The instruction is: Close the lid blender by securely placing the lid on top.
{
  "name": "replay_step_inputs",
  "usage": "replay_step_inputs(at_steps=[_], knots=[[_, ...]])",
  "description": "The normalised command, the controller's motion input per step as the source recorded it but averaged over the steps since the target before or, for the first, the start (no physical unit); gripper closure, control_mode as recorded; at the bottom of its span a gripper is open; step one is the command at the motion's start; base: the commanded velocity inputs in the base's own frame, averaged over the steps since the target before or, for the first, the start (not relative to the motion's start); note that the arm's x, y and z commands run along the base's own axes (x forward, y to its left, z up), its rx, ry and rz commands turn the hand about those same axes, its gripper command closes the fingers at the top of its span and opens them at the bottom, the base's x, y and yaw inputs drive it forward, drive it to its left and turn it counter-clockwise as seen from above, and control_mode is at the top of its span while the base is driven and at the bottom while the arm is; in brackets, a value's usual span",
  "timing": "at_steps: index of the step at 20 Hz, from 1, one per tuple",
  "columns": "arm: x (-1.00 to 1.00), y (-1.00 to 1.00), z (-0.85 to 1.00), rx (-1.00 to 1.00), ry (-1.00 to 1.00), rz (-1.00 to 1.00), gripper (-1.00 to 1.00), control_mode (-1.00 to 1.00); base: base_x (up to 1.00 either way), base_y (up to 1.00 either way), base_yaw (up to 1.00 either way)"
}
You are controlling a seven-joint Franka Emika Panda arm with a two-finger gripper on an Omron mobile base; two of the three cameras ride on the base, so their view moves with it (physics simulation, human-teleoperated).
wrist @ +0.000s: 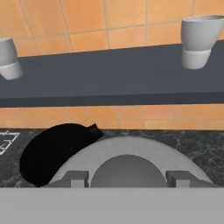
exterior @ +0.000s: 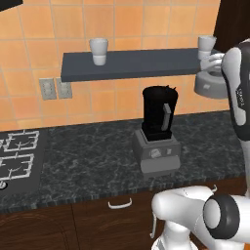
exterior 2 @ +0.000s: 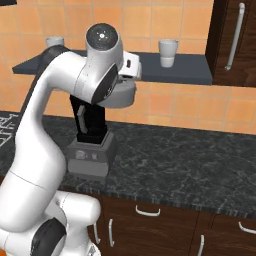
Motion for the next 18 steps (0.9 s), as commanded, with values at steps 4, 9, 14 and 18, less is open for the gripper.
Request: replay_step_inputs(at_steps=[4,9,14,18], knots=[[0.28,0.56,0.02,0.0,0.0,-0.1,1.0,-1.0,0.0,0.0,0.0],[0.34,0.59,0.01,0.0,0.0,-0.09,1.0,-1.0,0.0,0.0,0.0],[0.36,0.51,0.09,0.0,0.01,-0.09,1.0,-1.0,0.0,0.0,0.0],[0.36,0.45,0.3,0.0,0.0,-0.09,1.0,-1.0,0.0,0.0,0.0]])
